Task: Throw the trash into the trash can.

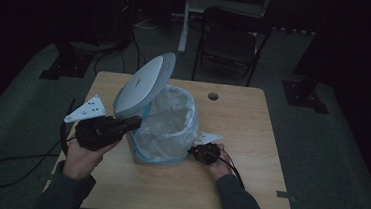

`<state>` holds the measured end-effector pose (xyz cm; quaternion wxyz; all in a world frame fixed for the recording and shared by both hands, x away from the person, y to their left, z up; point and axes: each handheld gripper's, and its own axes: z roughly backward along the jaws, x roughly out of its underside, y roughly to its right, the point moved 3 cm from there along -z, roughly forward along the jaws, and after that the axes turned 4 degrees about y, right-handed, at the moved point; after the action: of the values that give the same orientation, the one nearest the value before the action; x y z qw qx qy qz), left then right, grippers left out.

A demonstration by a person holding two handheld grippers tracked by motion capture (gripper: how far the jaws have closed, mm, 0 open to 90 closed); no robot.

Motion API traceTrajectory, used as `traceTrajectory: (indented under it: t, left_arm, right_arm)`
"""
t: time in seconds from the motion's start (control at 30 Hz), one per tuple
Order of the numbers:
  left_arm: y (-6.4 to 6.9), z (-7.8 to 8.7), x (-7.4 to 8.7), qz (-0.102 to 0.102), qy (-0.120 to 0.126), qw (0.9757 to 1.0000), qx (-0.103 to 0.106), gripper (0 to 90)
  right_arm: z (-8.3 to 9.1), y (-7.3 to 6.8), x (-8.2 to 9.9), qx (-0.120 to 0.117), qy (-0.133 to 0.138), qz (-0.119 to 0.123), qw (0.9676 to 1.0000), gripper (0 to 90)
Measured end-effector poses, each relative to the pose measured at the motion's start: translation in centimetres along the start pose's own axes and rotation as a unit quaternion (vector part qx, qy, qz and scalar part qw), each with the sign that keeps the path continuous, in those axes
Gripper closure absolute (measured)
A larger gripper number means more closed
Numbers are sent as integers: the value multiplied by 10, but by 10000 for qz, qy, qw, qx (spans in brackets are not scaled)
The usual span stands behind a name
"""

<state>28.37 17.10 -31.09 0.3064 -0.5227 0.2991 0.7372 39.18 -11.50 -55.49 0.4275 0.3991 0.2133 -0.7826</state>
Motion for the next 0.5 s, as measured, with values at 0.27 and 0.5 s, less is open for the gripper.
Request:
traceTrajectory:
  t: [0.27, 0.5]
  left_arm:
    - [0, -2, 0, 67, 10, 9999, -83, 870]
    - [1, -4, 0, 56, -14, 9998, -204, 870]
  right_arm:
    - [0, 0, 0, 0, 1, -1, 10000, 900]
    - [0, 0, 0, 0, 1, -1, 10000, 900]
